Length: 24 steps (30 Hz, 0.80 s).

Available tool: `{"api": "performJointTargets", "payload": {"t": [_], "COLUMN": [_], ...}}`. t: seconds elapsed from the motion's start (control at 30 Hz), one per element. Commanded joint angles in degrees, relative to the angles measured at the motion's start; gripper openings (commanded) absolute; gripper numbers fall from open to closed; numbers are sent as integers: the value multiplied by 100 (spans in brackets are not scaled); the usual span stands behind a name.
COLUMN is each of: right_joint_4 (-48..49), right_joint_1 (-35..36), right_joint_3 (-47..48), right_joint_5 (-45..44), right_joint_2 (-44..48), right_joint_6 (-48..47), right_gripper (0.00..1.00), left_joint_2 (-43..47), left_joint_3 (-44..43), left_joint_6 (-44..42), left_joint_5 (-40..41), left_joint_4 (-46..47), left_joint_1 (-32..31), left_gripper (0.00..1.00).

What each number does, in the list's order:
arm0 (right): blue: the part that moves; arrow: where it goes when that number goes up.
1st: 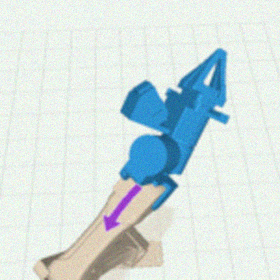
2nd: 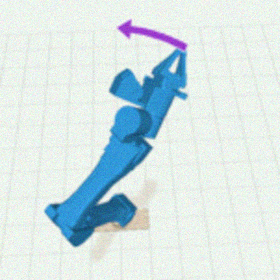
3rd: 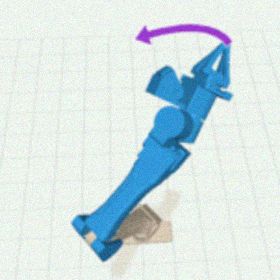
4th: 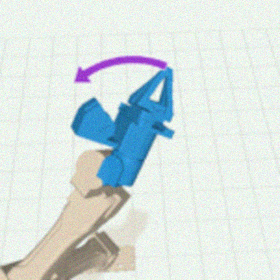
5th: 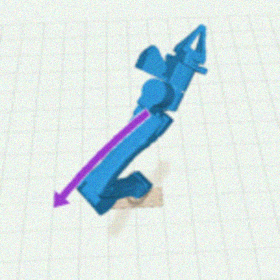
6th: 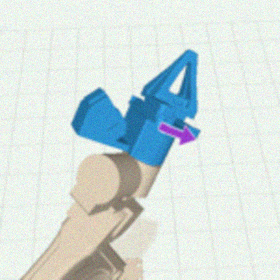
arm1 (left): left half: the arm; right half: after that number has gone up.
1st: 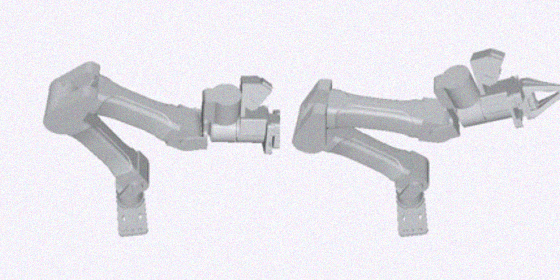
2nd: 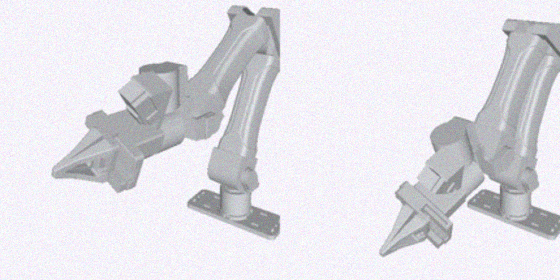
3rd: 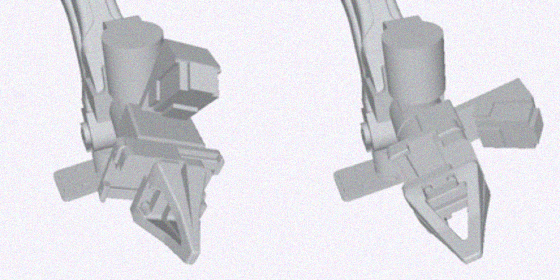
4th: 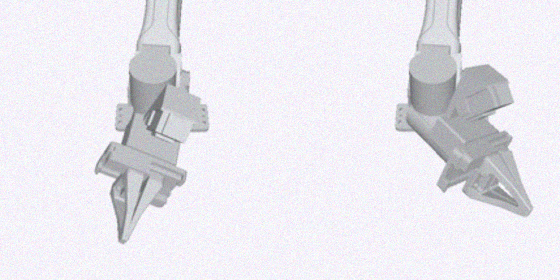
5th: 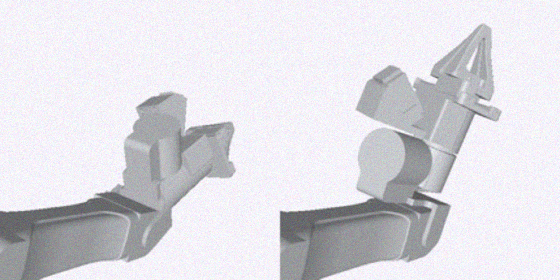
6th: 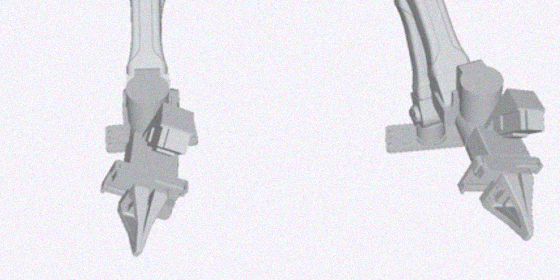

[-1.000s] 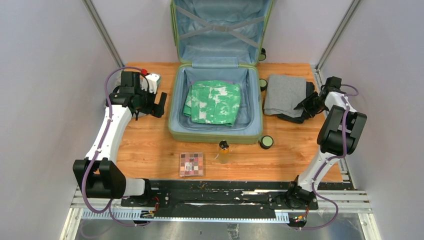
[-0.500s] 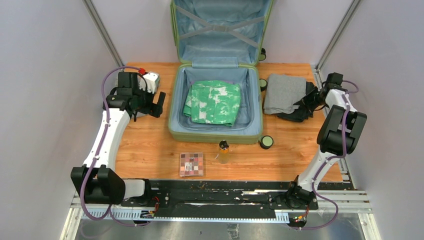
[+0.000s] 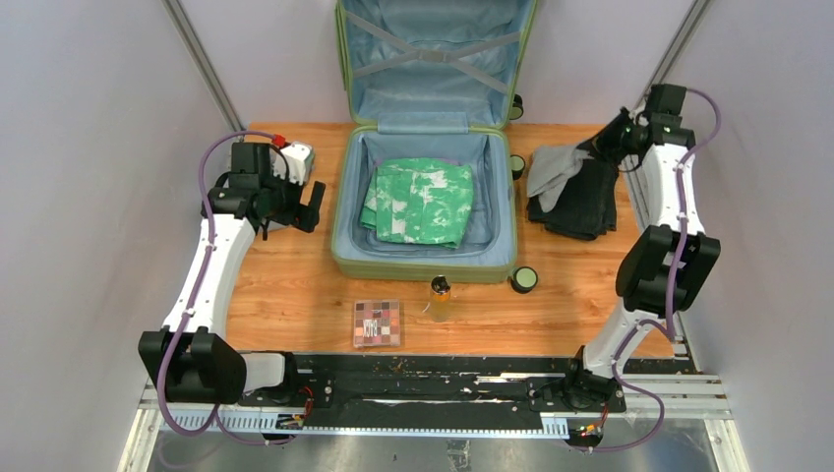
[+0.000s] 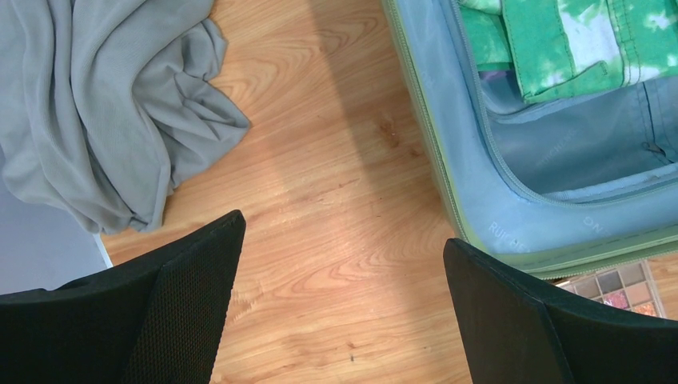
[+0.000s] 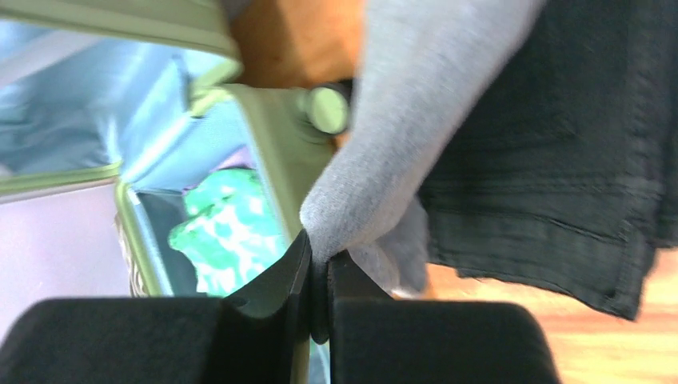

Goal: Pack the luggage
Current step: Pick up the clothes at the center of the board, then place the clothes in the luggage.

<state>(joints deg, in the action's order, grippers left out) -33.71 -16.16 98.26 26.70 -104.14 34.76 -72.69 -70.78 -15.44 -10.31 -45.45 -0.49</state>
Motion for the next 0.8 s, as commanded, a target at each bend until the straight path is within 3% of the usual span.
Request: {"api": "performJointTargets", "payload": {"t": [0.0, 0.43, 0.77], "right_joint_4": [-465, -1090, 869], "right_joint_1": [598, 2573, 3570], "right_joint_3": [1038, 4785, 4819], "right_joint_5": [-223, -478, -38], "right_joint_2": [259, -1464, -1860], "right_joint_6": [0, 797, 1781], "right_gripper": [0, 0, 0], "left_joint_2": [182, 367, 443], "left_joint_3": [-67, -24, 23], "left_joint_6": [-8, -67, -27], "left_joint_5": [-45, 9, 19], "left_joint_4": [-99, -165, -172], "left_joint_1": [32, 32, 32], "left_gripper": [100, 100, 100]}}
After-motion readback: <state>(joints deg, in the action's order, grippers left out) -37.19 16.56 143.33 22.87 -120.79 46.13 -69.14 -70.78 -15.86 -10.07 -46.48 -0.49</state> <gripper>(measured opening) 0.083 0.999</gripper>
